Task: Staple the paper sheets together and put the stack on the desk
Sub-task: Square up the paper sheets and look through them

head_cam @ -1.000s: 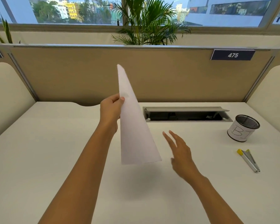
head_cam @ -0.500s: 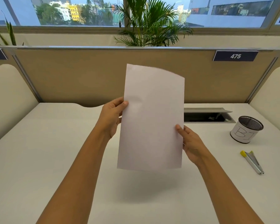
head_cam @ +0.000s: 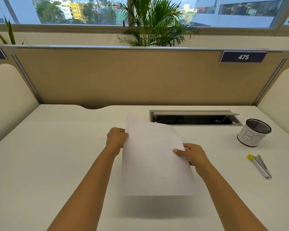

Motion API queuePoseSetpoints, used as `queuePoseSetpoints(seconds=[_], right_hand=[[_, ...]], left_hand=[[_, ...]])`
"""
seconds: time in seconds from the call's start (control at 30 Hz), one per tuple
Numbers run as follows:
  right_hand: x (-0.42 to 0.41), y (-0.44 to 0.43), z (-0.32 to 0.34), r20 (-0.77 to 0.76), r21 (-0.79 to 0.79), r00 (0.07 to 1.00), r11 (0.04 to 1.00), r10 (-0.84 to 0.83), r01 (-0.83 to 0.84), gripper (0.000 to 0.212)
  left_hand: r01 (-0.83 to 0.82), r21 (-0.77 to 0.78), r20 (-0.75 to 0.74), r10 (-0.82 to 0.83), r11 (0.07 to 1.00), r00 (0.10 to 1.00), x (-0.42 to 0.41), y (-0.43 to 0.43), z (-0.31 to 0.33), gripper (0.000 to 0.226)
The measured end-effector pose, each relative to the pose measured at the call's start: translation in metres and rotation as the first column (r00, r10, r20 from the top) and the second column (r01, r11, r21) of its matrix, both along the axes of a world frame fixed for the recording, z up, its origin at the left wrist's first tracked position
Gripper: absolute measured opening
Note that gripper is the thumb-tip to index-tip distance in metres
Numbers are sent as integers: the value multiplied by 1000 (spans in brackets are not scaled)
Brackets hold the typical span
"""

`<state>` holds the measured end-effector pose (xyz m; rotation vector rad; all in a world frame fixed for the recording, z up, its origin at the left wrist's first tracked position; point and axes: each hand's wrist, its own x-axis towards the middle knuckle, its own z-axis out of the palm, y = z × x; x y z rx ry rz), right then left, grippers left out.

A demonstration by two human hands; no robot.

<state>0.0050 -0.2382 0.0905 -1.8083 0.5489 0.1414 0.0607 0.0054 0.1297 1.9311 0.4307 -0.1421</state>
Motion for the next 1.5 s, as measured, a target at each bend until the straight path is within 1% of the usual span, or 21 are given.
queuePoseSetpoints(seconds=[0.03,0.07,0.1,0.17,0.2,0.27,0.3,0.33,0.4,0.47,0.53,0.6,0.7,0.77,0.87,0.97,1.07,1.23,1.37,1.5], right_hand=[[0,3,-2,3,-16,1000,1000,-14,14,42],[0,3,-3,10,2,1000,1000,-26,26,40],[0,2,-4,8,69,999,997,-39,38,39],[-2,0,-6,-31,210,998,976,-47,53,35],[-3,0,-8,-50,211,998,976,-45,54,34],[-1,-1,-14,-48,100,997,992,-66,71,32],[0,1,-14,-23,42,997,996,-79,80,31],[1,3,-14,10,16,996,996,-86,86,30],[3,8,-10,78,44,992,994,-103,100,27],[4,10,-2,165,80,976,988,-142,131,26],[1,13,6,291,86,944,987,-154,134,24],[-1,16,13,417,115,897,988,-145,106,23],[-1,18,14,500,138,856,988,-133,73,22],[-1,16,7,505,145,855,988,-119,51,25],[-3,15,-7,456,101,888,995,-58,14,35],[0,13,-12,427,73,903,997,-42,12,39],[1,11,-14,433,85,900,996,-50,15,41],[0,8,-20,419,74,907,997,-46,17,39],[0,5,-17,437,84,899,996,-21,-17,33],[2,6,-17,408,115,913,992,-9,-42,33]], left_hand=[[6,39,5,-7,999,1000,-1,-1,-4,21],[1,60,25,-2,998,1000,-1,-2,-7,21],[-17,48,44,14,999,999,-2,-3,-9,26],[-42,-66,62,46,997,997,-1,-3,-11,31],[-47,-124,64,55,991,996,-1,-2,-12,30],[-40,-151,48,48,988,998,-1,-3,-16,30],[-38,-160,43,46,986,998,-2,-4,-18,29],[-41,-178,43,49,983,998,-2,-5,-20,29],[-50,-225,56,64,973,996,-2,-6,-22,29],[-66,-275,106,98,959,990,-3,-7,-19,29],[-43,-317,230,120,948,966,-4,-8,-12,26],[24,-349,369,114,937,922,-7,-12,-2,19],[96,-353,477,91,931,874,-9,-17,4,15],[116,-316,501,62,942,863,-10,-18,-2,16],[130,-242,480,2,961,877,-10,-19,-15,19],[122,-211,483,-5,970,875,-10,-21,-19,24],[123,-209,503,-1,970,864,-11,-22,-19,21],[119,-213,467,-6,970,884,-11,-20,-20,16],[127,-260,485,16,957,874,-7,-17,-9,17],[85,-317,440,67,945,895,0,-19,4,24]])
